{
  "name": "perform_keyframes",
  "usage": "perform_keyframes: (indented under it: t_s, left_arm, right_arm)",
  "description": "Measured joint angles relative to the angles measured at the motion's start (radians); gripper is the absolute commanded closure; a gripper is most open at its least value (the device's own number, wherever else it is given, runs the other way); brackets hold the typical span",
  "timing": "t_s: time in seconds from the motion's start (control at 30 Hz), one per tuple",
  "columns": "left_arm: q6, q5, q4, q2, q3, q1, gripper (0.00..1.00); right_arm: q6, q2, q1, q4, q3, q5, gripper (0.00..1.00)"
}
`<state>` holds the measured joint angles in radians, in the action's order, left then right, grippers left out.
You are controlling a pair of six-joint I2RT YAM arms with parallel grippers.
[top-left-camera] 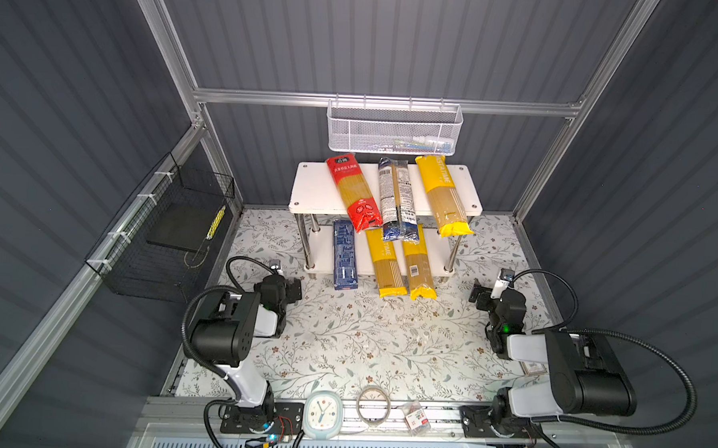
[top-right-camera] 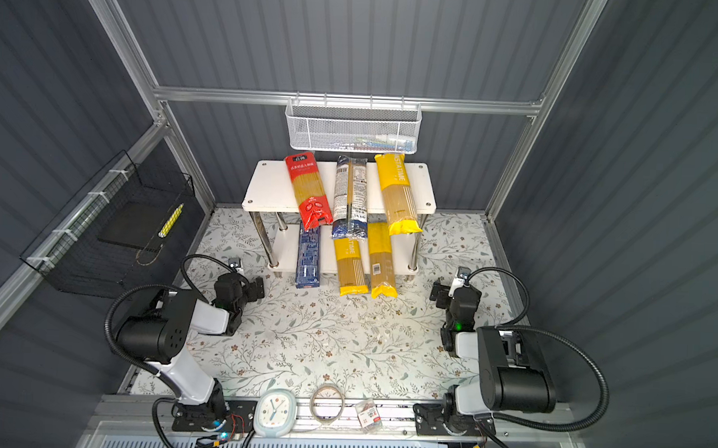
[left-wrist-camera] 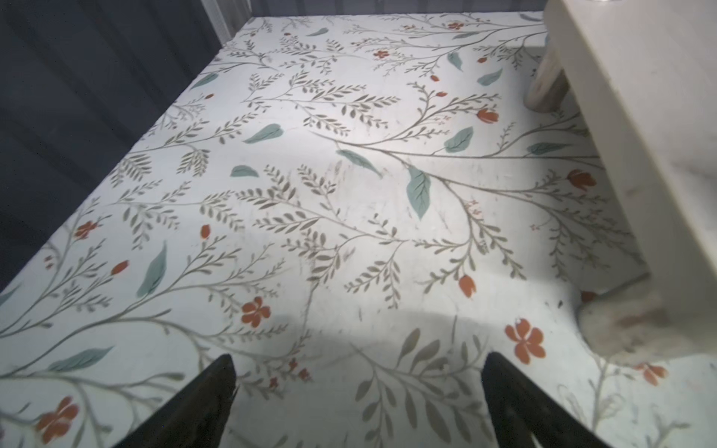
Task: Place and organize the pasta boxes and bags onto the shelf
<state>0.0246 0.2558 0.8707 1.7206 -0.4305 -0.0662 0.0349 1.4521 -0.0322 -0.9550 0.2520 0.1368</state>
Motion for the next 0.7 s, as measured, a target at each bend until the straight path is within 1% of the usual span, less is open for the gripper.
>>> perform_keyframes:
  t_s: [0.13,0.33,0.7]
  left_arm:
    - [-0.006,-0.028,0.013,0.000,-0.029,0.000,0.00]
    - [-0.007,-0.041,0.014,0.000,-0.033,0.000,0.00]
    - [-0.007,-0.048,0.014,0.000,-0.033,0.000,0.00]
  right_arm:
    - [0.009,-0.001,0.000,-0.024,0.040,-0.031,0.01]
    - [-0.011,-0.002,0.000,-0.040,0.040,-0.130,0.01]
    - [-0.016,-0.002,-0.004,-0.034,0.042,-0.164,0.01]
